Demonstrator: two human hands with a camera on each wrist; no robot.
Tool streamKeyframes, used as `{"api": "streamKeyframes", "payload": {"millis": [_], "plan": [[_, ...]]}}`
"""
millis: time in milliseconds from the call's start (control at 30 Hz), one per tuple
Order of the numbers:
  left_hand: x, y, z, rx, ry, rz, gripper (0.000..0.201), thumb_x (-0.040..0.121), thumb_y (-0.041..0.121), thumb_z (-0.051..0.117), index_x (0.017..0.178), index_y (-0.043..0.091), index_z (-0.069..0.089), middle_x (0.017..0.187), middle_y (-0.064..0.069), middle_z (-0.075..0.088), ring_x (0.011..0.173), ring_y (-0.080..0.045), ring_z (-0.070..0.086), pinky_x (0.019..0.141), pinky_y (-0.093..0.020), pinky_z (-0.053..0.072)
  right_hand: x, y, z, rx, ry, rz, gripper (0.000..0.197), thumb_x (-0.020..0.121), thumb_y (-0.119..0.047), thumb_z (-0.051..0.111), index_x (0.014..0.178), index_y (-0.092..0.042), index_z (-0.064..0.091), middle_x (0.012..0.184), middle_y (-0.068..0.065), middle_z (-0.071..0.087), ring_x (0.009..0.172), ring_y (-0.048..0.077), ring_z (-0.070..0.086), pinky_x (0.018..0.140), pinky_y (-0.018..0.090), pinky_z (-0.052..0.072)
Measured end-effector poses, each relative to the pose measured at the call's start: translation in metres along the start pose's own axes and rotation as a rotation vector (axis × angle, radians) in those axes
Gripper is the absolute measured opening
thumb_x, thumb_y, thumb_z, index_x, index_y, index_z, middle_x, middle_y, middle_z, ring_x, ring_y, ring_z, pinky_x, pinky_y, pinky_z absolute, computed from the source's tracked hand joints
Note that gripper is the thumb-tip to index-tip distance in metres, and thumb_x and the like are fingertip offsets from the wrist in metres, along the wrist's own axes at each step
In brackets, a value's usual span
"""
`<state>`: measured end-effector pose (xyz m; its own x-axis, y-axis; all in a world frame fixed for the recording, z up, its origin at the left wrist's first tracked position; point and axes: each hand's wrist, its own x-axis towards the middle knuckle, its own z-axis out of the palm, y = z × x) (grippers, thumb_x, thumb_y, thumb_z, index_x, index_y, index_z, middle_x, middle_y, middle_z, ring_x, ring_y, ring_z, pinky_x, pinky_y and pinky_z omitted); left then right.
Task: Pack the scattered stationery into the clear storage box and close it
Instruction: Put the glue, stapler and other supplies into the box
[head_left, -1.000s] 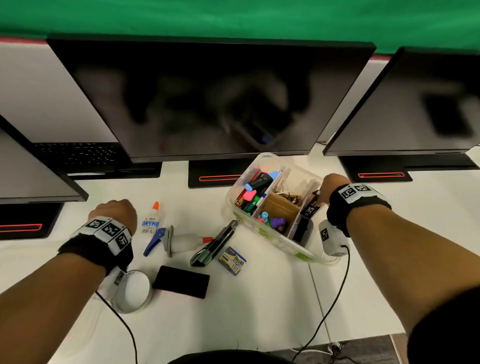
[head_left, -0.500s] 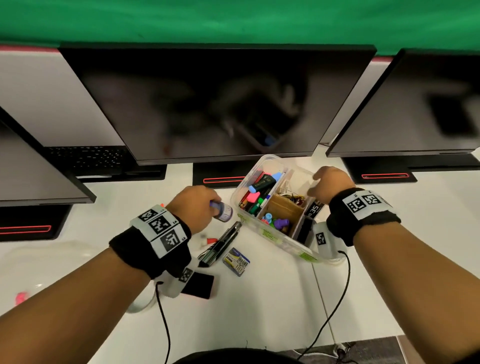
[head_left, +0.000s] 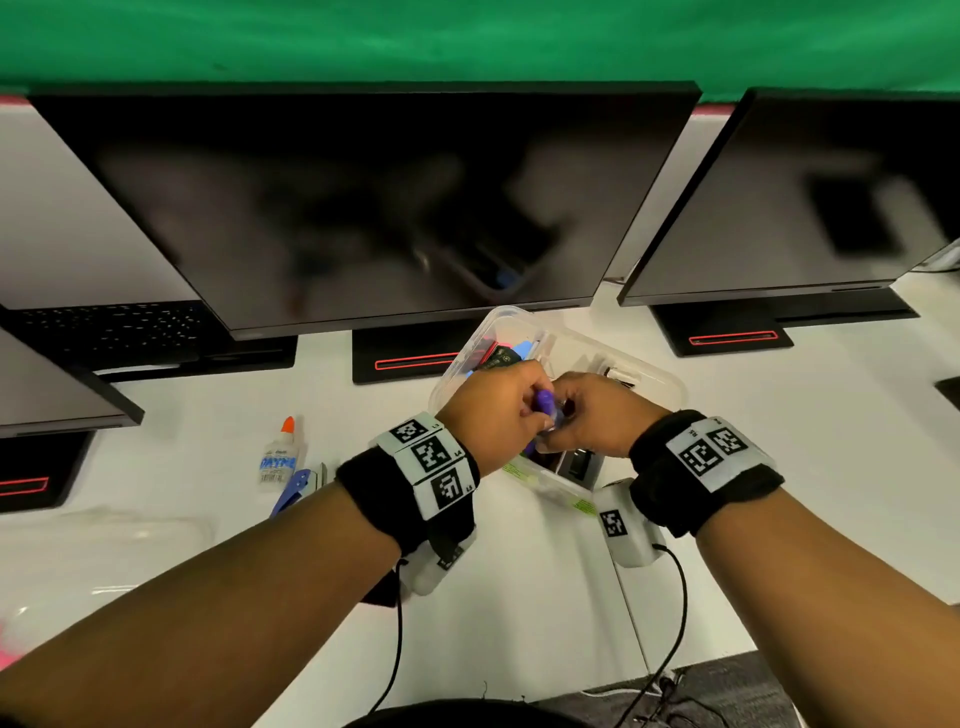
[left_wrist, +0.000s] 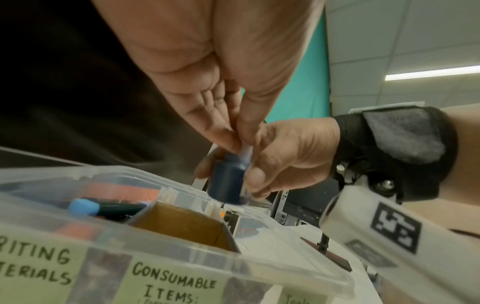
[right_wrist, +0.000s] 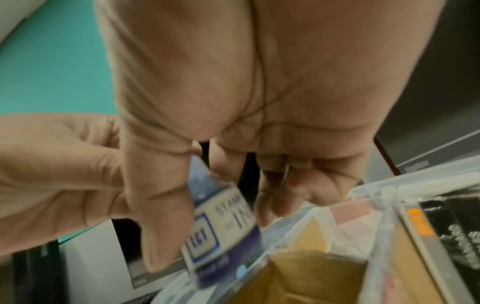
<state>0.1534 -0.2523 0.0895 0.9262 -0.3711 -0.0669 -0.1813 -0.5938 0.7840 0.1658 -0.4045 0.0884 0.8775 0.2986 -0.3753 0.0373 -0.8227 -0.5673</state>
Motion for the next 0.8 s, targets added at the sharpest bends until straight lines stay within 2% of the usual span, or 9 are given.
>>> {"api": "streamKeyframes", "payload": {"millis": [133,233,333,400,467,600,667,733,800], "plan": [[0.004,-0.008,0.0,-0.097,0.001,0.021,0.028,0.086,0.0,0.058,0.112,0.011,0.059,0.093,0.005,0.062,0.081,-0.005,0.058,0.074,-0.005,0.045,0.007,0.021,-0.009,-0.069,0.048,0.156,0.022,0.073,-0.02,0.077,0.093,-0.012,0.073,0.085,0.004,0.067,0.079,0.019,0.059,0.074,0.027,0.047],[-0.001,-0.028,-0.01,-0.04,0.022,0.003,0.021,0.086,0.002,0.058,0.104,0.011,0.065,0.089,0.008,0.062,0.073,0.004,0.056,0.066,0.003,0.042,0.01,0.036,-0.008,-0.121,-0.01,0.278,0.014,0.078,-0.023,0.072,0.083,-0.01,0.071,0.072,0.003,0.064,0.061,0.015,0.057,0.064,0.026,0.049],[-0.009,-0.057,-0.02,0.022,0.04,-0.061,0.017,0.087,0.004,0.057,0.098,0.014,0.066,0.086,0.007,0.062,0.072,0.003,0.055,0.066,-0.006,0.042,0.012,0.041,-0.001,-0.178,-0.111,0.338,0.012,0.08,-0.017,0.067,0.069,-0.013,0.065,0.066,0.004,0.063,0.062,0.019,0.061,0.079,0.035,0.057],[-0.016,-0.078,-0.026,0.122,0.028,-0.129,0.014,0.089,0.011,0.056,0.098,0.018,0.065,0.086,0.011,0.059,0.075,0.0,0.054,0.066,-0.007,0.038,0.015,0.038,0.002,-0.21,-0.139,0.35,0.009,0.078,-0.015,0.068,0.08,-0.006,0.069,0.076,0.007,0.065,0.075,0.024,0.064,0.087,0.037,0.055],[-0.023,-0.101,-0.031,0.196,-0.014,-0.218,0.013,0.09,0.015,0.056,0.1,0.019,0.064,0.089,0.01,0.06,0.081,-0.007,0.055,0.072,-0.013,0.04,0.022,0.034,0.003,-0.239,-0.171,0.375,0.016,0.074,-0.014,0.07,0.083,-0.001,0.071,0.074,0.008,0.065,0.08,0.027,0.067,0.083,0.036,0.056],[-0.037,-0.141,-0.038,0.281,-0.095,-0.359,0.015,0.089,0.015,0.057,0.102,0.016,0.064,0.101,0.0,0.069,0.083,-0.01,0.056,0.08,-0.019,0.044,0.038,0.031,0.003,-0.293,-0.175,0.462,0.023,0.063,-0.015,0.075,0.049,-0.014,0.057,0.042,-0.004,0.057,0.055,0.017,0.06,0.056,0.023,0.051],[-0.041,-0.152,-0.04,0.325,-0.104,-0.395,0.016,0.089,0.017,0.057,0.104,0.016,0.064,0.106,0.0,0.068,0.086,-0.01,0.056,0.083,-0.02,0.044,0.04,0.03,0.002,-0.266,-0.14,0.499,0.018,0.062,-0.014,0.077,0.053,-0.012,0.061,0.049,-0.002,0.062,0.057,0.017,0.063,0.053,0.023,0.051],[-0.045,-0.157,-0.042,0.336,-0.101,-0.409,0.018,0.089,0.019,0.058,0.106,0.016,0.063,0.108,0.0,0.067,0.093,-0.013,0.059,0.085,-0.021,0.045,0.041,0.034,0.003,-0.229,-0.146,0.529,0.013,0.063,-0.011,0.079,0.07,-0.005,0.07,0.07,0.008,0.071,0.074,0.023,0.071,0.07,0.032,0.06],[-0.048,-0.16,-0.043,0.339,-0.105,-0.42,0.019,0.089,0.02,0.058,0.108,0.015,0.062,0.11,0.0,0.066,0.1,-0.015,0.061,0.087,-0.021,0.044,0.042,0.036,0.005,-0.184,-0.176,0.56,0.023,0.062,-0.012,0.081,0.082,-0.002,0.073,0.084,0.012,0.074,0.082,0.025,0.072,0.082,0.037,0.059]]}}
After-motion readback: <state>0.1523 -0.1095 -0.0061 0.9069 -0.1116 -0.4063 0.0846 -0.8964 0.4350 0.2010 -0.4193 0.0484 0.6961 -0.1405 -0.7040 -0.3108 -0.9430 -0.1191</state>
